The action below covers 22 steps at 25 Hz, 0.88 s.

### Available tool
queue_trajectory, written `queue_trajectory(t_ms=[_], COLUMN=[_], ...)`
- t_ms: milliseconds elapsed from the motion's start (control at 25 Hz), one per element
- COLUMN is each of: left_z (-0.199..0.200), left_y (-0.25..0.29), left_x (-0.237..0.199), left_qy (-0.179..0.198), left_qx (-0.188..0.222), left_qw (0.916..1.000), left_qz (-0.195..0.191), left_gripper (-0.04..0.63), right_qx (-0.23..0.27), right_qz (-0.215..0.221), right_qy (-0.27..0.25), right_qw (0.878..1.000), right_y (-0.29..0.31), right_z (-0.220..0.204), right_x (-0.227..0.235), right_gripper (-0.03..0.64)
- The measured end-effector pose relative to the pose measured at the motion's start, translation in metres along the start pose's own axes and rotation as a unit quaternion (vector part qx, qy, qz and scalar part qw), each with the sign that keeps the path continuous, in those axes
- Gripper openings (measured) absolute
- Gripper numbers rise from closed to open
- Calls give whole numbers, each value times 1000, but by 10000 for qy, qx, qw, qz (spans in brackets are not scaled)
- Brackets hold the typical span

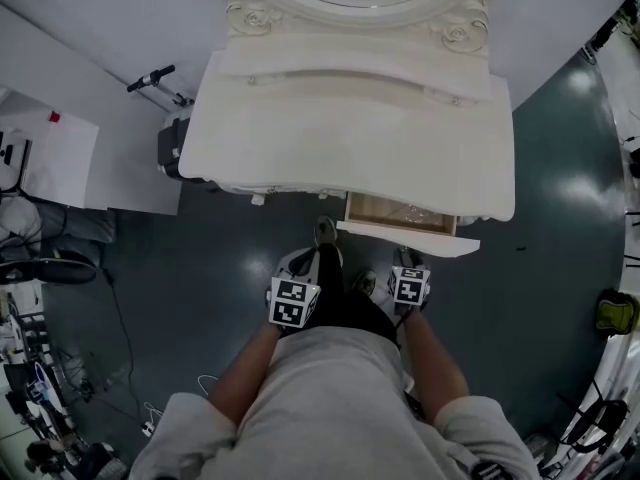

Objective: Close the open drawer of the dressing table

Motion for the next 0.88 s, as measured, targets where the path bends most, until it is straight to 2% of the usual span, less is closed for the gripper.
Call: queue_trajectory(t_ms=[480, 880], left_z=[-6, 6], left_y=[-6, 7], left_x=[-11, -14], left_qy=[-241, -124], left_qx=[79, -3], left_qw=[9995, 9999], left_qz=[165, 31], left_gripper=[8, 8], right_qx=[-13, -6], right_qz=[-6, -16], right_qy=[-14, 87], right_qw=[10000, 10000], right_y=[6, 11], right_z=[9, 16], right_x=[1, 0], right_gripper=[146, 146])
Point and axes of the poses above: the fingertips, and each gripper's own axes: y forward along the fingers, x to its right, z out of its top, the point moved 7 cm from there along -y, backward along the fingers, and after that the axes turned 6 degrees about -z, right-handed, at the moved point
